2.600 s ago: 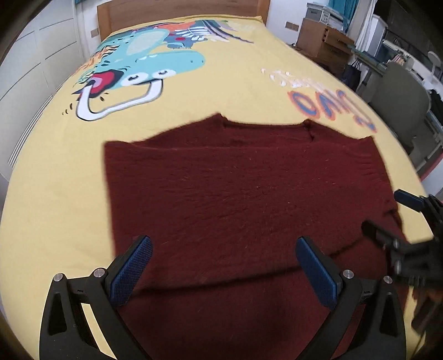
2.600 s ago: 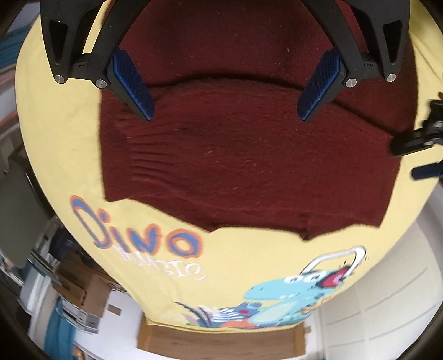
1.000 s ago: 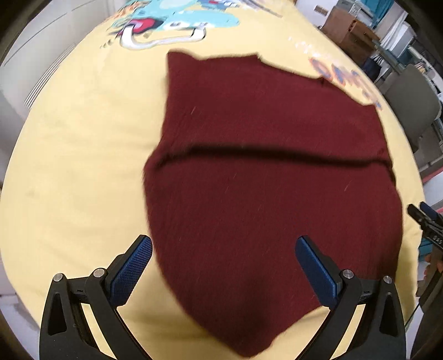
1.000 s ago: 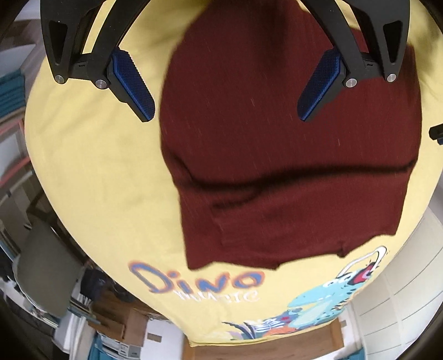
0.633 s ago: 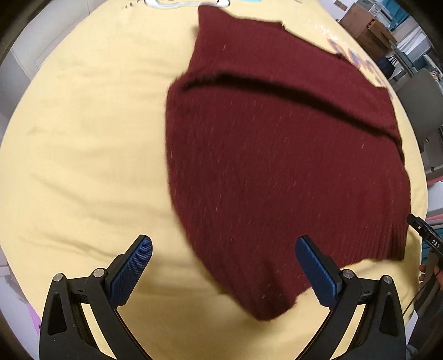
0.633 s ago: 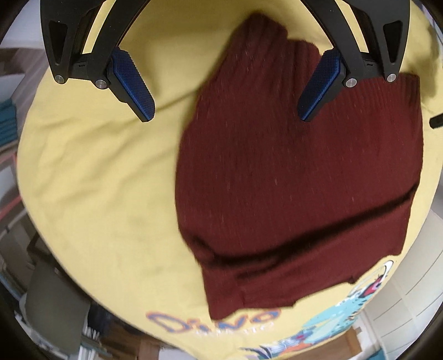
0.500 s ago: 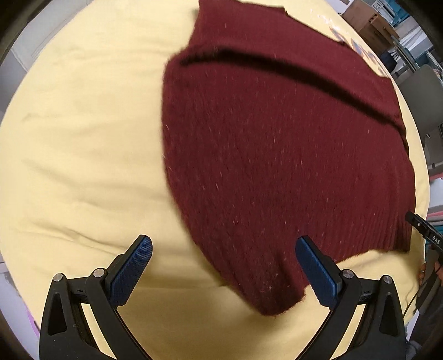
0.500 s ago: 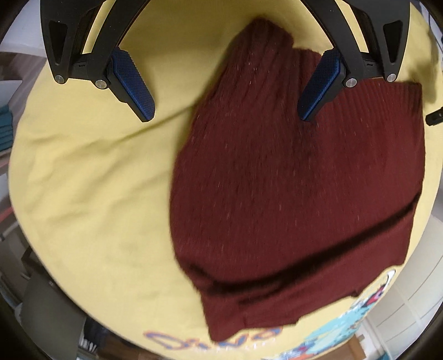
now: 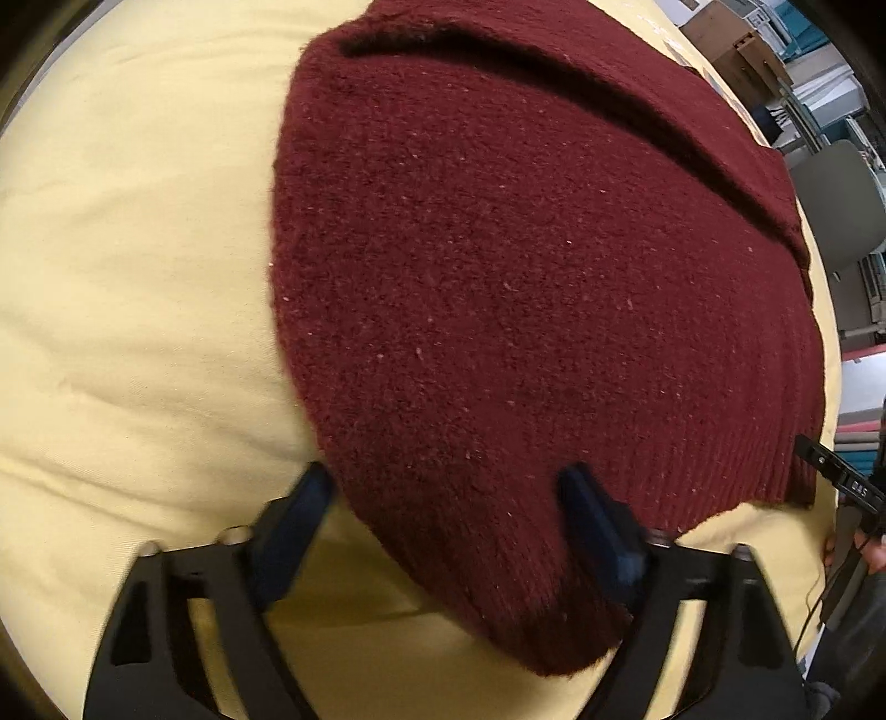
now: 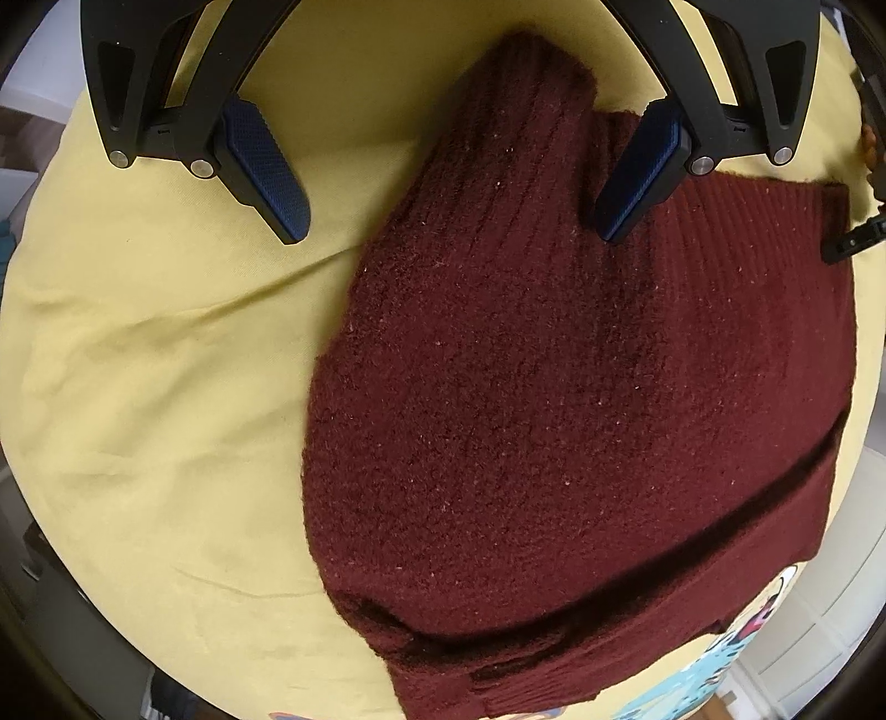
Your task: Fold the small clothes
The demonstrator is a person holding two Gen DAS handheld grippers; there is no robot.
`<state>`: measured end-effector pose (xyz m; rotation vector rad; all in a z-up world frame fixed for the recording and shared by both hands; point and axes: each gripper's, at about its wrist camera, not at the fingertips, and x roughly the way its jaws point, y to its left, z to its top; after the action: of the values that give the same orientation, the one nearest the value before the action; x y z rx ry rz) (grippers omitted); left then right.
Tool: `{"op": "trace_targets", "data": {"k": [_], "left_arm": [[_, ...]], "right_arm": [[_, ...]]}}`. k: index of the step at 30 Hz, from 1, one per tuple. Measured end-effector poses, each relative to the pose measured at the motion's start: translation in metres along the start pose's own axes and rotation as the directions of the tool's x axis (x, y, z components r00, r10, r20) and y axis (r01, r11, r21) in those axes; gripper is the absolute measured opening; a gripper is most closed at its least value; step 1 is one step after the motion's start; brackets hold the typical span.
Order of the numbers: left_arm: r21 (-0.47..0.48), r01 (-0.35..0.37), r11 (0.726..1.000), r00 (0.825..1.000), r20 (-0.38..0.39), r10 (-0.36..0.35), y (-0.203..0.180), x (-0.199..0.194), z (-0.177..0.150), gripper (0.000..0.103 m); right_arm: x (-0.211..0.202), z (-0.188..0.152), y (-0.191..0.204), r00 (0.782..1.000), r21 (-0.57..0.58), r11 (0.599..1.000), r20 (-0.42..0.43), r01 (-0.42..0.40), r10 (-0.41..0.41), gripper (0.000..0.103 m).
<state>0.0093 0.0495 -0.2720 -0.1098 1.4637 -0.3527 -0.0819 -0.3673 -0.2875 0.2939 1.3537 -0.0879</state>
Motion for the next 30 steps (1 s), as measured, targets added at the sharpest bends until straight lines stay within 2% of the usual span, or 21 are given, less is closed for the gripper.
{"op": "trace_targets", "data": {"k": [1,2,3,5,6,11,12,14,16,17,18,19,21,24,30], "left_arm": [[0.001,0.008,1.000,1.000,-0.002,-0.008,0.000,-0.002,0.000,0.056],[-0.002,0.026,1.000,1.000,-0.005,-0.026,0.001,-0.001,-0.002,0.044],[-0.006,0.044,0.999,0.999,-0.009,-0.044,0.002,0.000,-0.003,0.038],[-0.023,0.113,0.993,0.993,-0.023,-0.114,0.004,-0.002,-0.003,0.020],[-0.027,0.132,0.991,0.991,-0.027,-0.133,0.004,-0.003,-0.003,0.018],[0.025,0.115,0.993,0.993,-0.024,-0.115,-0.003,-0.020,-0.001,0.016],[0.035,0.114,0.993,0.993,-0.022,-0.113,-0.012,-0.016,0.013,0.016],[0.059,0.108,0.992,0.994,-0.016,-0.107,-0.016,-0.025,0.015,0.015],[0.078,0.102,0.992,0.995,-0.007,-0.102,-0.019,-0.031,0.016,0.015],[0.088,0.098,0.991,0.995,-0.002,-0.098,-0.020,-0.036,0.017,0.015],[0.092,0.095,0.991,0.995,0.002,-0.095,-0.024,-0.038,0.018,0.014],[0.095,0.094,0.991,0.995,0.008,-0.095,-0.026,-0.040,0.019,0.012],[0.096,0.093,0.991,0.995,0.014,-0.095,-0.039,-0.034,0.020,0.009],[0.089,0.107,0.990,0.994,0.028,-0.110,-0.036,-0.040,0.024,0.008],[0.095,0.105,0.990,0.991,0.074,-0.113,-0.042,-0.049,0.040,0.008]], "right_arm": [[0.000,0.000,0.000,1.000,-0.001,1.000,-0.002,0.001,-0.001,0.103],[0.000,-0.001,0.000,1.000,-0.002,1.000,-0.003,0.002,-0.002,0.103],[0.000,-0.001,0.001,1.000,-0.003,1.000,-0.005,0.002,-0.002,0.103],[0.000,-0.002,0.001,1.000,-0.004,1.000,-0.008,0.003,-0.003,0.103],[0.000,-0.001,0.001,1.000,-0.004,1.000,-0.008,0.003,-0.003,0.103],[-0.003,0.005,-0.004,1.000,0.009,1.000,-0.017,-0.016,0.016,0.103],[-0.004,0.005,-0.006,1.000,0.009,1.000,-0.025,-0.016,0.017,0.103],[-0.007,0.006,-0.007,0.999,0.009,1.000,-0.031,-0.022,0.022,0.101],[-0.010,0.007,-0.008,0.998,0.009,0.999,-0.049,-0.037,0.037,0.092],[-0.010,0.007,-0.010,0.998,0.008,0.999,-0.059,-0.039,0.039,0.075],[-0.010,0.007,-0.012,0.997,0.007,0.999,-0.070,-0.039,0.040,0.046],[-0.009,0.006,-0.013,0.995,0.012,0.999,-0.089,-0.050,0.051,0.033],[-0.004,0.007,-0.015,0.986,0.042,0.993,-0.120,-0.114,0.118,0.018],[-0.011,0.011,-0.014,0.983,0.021,0.989,-0.106,-0.146,0.148,0.012],[-0.056,0.040,-0.013,0.980,-0.016,0.980,0.028,-0.197,0.197,0.011]]}}
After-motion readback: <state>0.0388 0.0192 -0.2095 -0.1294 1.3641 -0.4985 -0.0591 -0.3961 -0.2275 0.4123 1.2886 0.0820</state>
